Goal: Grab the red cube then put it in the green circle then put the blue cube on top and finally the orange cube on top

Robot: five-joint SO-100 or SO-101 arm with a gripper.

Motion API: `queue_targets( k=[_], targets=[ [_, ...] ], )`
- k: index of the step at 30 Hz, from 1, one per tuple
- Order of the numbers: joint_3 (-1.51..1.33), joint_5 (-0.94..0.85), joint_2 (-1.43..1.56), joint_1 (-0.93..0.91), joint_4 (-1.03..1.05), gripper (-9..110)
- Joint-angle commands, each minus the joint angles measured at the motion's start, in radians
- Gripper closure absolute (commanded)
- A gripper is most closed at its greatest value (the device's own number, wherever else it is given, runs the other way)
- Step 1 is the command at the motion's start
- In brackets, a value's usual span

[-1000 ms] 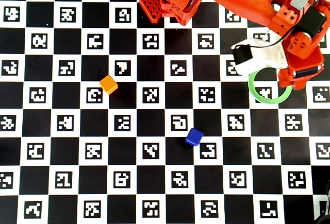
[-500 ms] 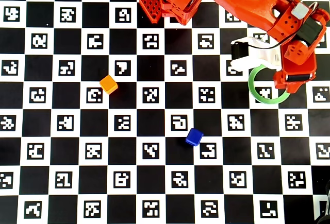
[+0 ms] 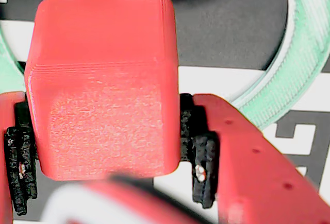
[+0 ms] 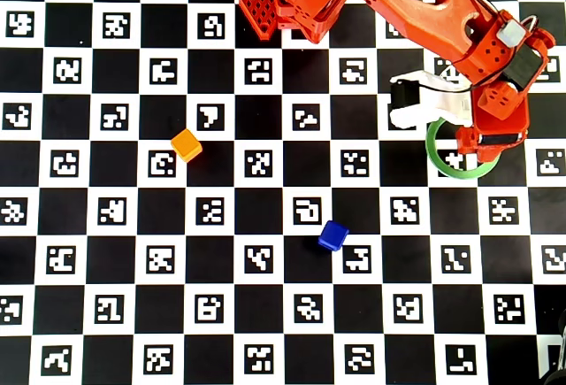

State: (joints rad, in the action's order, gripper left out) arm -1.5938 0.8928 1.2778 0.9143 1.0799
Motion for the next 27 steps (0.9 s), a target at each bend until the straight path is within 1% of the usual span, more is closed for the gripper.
queue_targets(
  k=[1, 27],
  targets=[
    [0.005, 0.002, 0.025, 0.015, -0.014, 100],
    [-0.006, -0.002, -0.017, 0.038, -0.031, 100]
  ],
)
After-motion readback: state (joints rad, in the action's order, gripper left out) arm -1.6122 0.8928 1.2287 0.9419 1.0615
